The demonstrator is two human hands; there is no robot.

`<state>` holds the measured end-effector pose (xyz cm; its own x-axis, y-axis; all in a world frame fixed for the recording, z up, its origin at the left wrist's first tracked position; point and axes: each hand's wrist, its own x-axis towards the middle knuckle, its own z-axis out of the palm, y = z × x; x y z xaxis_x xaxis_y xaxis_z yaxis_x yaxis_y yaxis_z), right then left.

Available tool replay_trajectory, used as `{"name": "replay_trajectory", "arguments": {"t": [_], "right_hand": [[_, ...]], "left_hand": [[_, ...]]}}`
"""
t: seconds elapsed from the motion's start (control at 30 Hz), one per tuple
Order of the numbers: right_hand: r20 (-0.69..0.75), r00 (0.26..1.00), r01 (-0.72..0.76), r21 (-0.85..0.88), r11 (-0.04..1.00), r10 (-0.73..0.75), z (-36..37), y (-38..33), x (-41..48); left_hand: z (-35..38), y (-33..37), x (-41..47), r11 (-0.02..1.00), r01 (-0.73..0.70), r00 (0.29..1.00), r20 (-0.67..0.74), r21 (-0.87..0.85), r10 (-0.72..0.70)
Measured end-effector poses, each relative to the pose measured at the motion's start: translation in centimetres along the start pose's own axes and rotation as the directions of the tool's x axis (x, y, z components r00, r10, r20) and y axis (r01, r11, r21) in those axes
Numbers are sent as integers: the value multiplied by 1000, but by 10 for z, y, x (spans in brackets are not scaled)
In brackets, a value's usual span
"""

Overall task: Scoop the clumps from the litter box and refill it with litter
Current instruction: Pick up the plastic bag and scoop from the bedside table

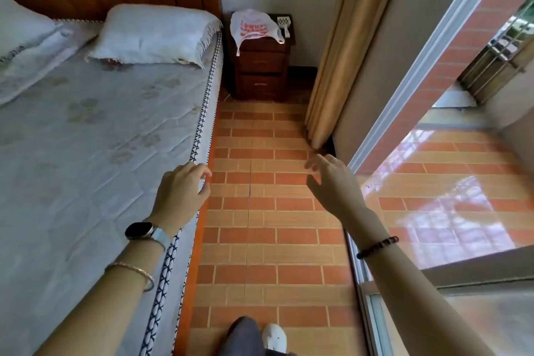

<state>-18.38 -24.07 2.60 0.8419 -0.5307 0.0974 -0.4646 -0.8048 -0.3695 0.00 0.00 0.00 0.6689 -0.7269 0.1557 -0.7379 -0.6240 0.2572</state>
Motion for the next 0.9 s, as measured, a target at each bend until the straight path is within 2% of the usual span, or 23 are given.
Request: {"name": "replay_trajectory", "arguments": {"t": [0.4, 0.9], "right_hand": [[6, 1000, 8, 11, 1000, -8, 16, 24, 88], [-9, 998, -58, 0, 998, 58, 29, 20, 355]], "left_hand": [[18, -13, 91, 999, 27, 999, -30, -26, -28], [20, -93, 360, 993, -25, 997, -70, -118, 16]]}}
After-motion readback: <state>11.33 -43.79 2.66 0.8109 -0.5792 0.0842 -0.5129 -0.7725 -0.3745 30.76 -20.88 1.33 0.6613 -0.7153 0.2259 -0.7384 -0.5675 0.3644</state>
